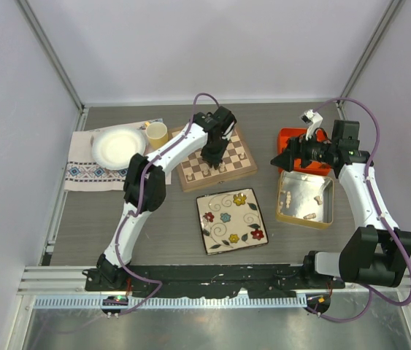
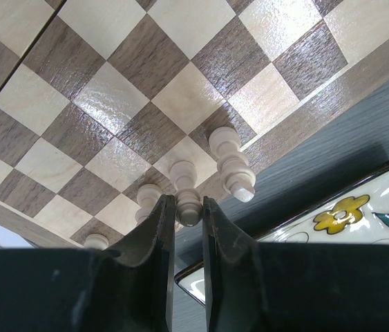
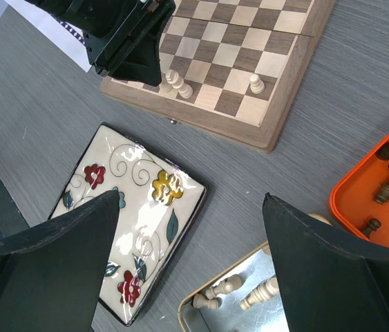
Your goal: Set up the chess pieces on the board
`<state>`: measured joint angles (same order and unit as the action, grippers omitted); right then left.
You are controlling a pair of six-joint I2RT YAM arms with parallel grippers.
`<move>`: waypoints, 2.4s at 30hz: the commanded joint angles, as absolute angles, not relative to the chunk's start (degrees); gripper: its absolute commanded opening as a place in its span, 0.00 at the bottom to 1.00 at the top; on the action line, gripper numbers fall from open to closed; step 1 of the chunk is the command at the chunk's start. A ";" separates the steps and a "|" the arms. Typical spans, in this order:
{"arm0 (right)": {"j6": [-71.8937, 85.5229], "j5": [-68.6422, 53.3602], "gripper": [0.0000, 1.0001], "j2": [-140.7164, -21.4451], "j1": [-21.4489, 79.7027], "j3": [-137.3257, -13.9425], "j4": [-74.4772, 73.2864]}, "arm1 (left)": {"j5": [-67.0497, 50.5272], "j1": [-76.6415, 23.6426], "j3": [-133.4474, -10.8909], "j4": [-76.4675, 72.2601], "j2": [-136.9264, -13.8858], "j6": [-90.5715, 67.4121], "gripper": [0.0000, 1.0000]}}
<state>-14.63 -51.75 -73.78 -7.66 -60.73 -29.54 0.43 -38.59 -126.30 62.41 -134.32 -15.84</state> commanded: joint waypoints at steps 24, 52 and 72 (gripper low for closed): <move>-15.38 -52.21 0.90 -74.36 -7.73 -61.26 -28.92 | -1.41 -37.97 -122.61 58.45 -132.45 -16.52 0.06; -15.56 -52.12 0.90 -74.80 -7.65 -61.35 -29.18 | -1.05 -37.88 -118.74 56.78 -128.23 -17.31 0.05; -15.91 -52.12 0.90 -75.32 -7.65 -61.52 -29.62 | -1.23 -37.97 -118.48 56.78 -126.65 -17.58 0.05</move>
<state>-14.90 -51.72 -75.09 -7.66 -60.73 -29.85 -1.10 -38.13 -118.98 57.17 -130.32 -17.56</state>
